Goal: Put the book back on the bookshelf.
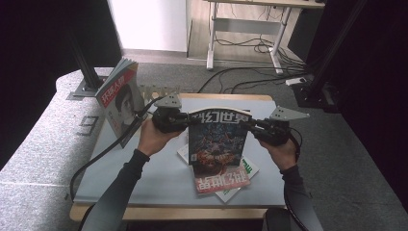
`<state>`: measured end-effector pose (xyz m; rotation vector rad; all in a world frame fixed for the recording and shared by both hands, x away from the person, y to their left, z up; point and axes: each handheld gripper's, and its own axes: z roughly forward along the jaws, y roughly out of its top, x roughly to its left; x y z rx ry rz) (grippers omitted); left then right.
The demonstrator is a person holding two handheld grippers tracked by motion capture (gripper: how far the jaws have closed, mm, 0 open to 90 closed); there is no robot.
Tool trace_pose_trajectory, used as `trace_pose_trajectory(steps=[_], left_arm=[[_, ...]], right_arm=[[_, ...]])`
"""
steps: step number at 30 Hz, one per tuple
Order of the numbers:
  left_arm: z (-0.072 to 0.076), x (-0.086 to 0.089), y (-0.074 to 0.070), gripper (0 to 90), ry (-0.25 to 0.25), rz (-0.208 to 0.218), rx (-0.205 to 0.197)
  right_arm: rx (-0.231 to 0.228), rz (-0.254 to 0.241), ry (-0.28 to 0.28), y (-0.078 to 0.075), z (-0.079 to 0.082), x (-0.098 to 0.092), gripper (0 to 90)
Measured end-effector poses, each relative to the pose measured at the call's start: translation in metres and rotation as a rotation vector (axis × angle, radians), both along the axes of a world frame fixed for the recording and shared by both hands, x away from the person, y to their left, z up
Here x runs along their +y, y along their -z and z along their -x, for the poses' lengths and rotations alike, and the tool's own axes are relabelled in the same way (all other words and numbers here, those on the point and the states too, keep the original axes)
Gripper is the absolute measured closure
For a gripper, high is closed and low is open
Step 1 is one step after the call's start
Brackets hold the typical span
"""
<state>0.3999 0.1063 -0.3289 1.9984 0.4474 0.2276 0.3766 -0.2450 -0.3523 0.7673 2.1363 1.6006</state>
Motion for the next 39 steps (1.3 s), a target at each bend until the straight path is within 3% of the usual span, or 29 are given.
trace_pose_trajectory(steps=[10, 20, 25, 30, 33, 39], left_arm=[[0.003, 0.004, 0.001, 82.2, -0.001, 0.01, -0.003], [0.005, 0.005, 0.001, 82.1, -0.009, 0.008, -0.004], [0.005, 0.004, 0.001, 82.1, -0.019, 0.003, 0.0], [0.005, 0.004, 0.0, 82.1, -0.021, -0.002, 0.0], [0.005, 0.005, 0.0, 82.1, -0.022, -0.006, 0.0], [0.005, 0.006, -0.001, 81.9, -0.023, -0.012, 0.003]], right_arm=[[0.025, 0.027, 0.097, 0.015, 0.0, -0.023, 54.2], [0.118, 0.112, 0.254, 0.06, -0.001, -0.049, 36.9], [0.167, 0.178, 0.346, 0.084, -0.001, -0.057, 27.9], [0.223, 0.205, 0.398, 0.105, -0.001, -0.064, 21.4], [0.266, 0.193, 0.437, 0.122, -0.001, -0.067, 15.7], [0.311, 0.218, 0.496, 0.151, -0.001, -0.07, 11.1]])
